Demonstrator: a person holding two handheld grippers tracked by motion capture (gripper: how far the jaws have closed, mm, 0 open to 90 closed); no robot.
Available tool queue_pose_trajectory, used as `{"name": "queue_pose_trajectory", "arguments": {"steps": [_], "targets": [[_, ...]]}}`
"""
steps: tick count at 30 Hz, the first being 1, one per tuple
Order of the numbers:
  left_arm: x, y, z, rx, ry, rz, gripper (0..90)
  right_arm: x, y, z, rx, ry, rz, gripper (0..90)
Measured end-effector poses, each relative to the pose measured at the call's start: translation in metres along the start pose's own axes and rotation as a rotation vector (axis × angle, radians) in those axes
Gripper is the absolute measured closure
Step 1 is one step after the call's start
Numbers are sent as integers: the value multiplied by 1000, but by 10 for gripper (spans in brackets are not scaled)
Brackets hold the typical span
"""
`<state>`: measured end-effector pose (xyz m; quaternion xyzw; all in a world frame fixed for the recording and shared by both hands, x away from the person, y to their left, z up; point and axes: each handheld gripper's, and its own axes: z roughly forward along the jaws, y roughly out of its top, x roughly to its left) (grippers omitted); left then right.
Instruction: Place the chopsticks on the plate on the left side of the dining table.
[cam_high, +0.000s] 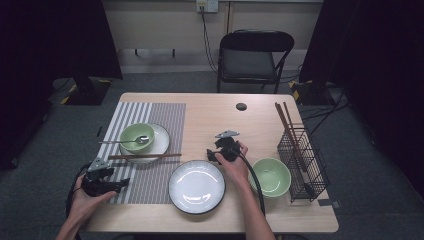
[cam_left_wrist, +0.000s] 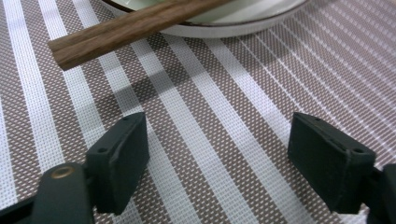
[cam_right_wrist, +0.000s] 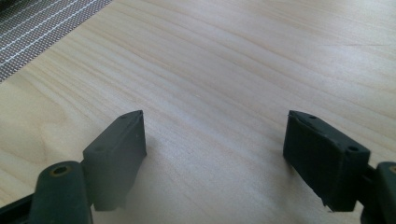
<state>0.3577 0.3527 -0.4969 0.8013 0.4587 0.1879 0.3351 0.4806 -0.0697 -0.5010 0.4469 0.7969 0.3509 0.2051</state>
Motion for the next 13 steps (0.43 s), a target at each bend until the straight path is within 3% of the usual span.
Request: {"name": "queue_pose_trajectory", "arguments": {"steps": [3, 13], "targets": [[2, -6, 2, -48, 13, -1, 138, 0, 0, 0, 0, 0, -2, 206], [2, -6, 1, -49, 15, -2, 151, -1, 0, 0, 1, 3, -6, 203]]}}
